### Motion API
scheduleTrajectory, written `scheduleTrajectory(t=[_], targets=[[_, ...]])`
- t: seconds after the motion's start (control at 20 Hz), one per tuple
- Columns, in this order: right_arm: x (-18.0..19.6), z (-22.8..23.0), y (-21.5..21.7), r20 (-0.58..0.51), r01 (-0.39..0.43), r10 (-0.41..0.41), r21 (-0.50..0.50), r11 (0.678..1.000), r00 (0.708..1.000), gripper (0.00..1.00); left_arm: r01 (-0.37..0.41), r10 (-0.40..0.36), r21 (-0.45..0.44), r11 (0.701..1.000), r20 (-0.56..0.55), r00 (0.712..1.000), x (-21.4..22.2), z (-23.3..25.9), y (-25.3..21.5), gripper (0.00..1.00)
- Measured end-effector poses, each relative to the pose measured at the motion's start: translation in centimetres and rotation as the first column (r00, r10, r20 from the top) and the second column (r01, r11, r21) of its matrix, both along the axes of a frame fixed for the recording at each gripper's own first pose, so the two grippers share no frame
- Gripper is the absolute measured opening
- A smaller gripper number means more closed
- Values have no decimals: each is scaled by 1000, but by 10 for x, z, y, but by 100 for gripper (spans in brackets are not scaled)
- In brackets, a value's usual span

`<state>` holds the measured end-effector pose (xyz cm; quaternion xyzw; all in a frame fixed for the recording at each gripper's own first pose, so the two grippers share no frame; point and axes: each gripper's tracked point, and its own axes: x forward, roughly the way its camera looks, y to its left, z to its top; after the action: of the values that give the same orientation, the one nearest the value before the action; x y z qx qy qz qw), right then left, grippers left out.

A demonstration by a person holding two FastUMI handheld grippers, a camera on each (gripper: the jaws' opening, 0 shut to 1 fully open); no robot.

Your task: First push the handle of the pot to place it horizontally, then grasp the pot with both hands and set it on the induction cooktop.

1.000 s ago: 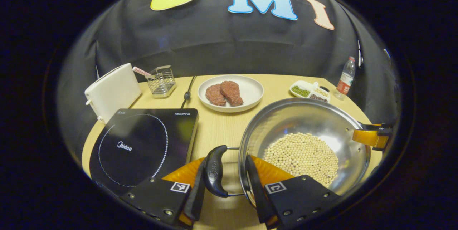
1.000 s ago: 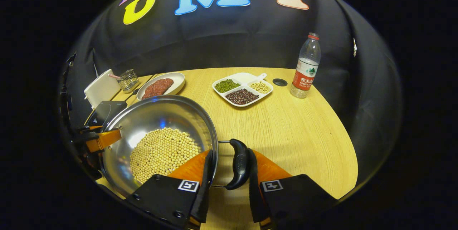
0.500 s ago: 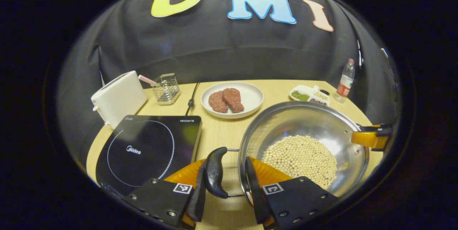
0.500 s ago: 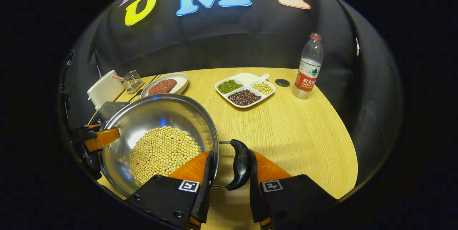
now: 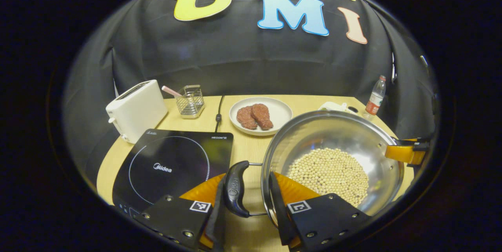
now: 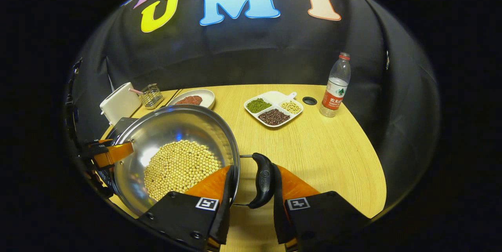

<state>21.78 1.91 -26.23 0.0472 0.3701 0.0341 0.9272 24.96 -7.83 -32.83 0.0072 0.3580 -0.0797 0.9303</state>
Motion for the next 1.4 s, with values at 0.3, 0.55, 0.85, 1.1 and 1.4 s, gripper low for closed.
scheduleTrajectory(t=[0.3,0.55,0.85,1.1,1.4], targets=[[-11,20,28,25,25,-25,2,1000,999,49,14,-14,-17,1000,26,1000,-2,16,33,55],[-15,30,52,39,36,-36,5,999,999,53,19,-18,-26,999,42,999,0,22,59,56],[-14,38,82,49,40,-40,8,999,998,46,12,-11,-35,999,50,999,2,25,92,55],[-9,40,110,48,33,-34,15,999,998,49,3,-2,-37,999,50,999,9,23,124,56],[4,41,144,47,24,-25,17,1000,999,45,-2,3,-34,999,47,999,23,20,162,55]])
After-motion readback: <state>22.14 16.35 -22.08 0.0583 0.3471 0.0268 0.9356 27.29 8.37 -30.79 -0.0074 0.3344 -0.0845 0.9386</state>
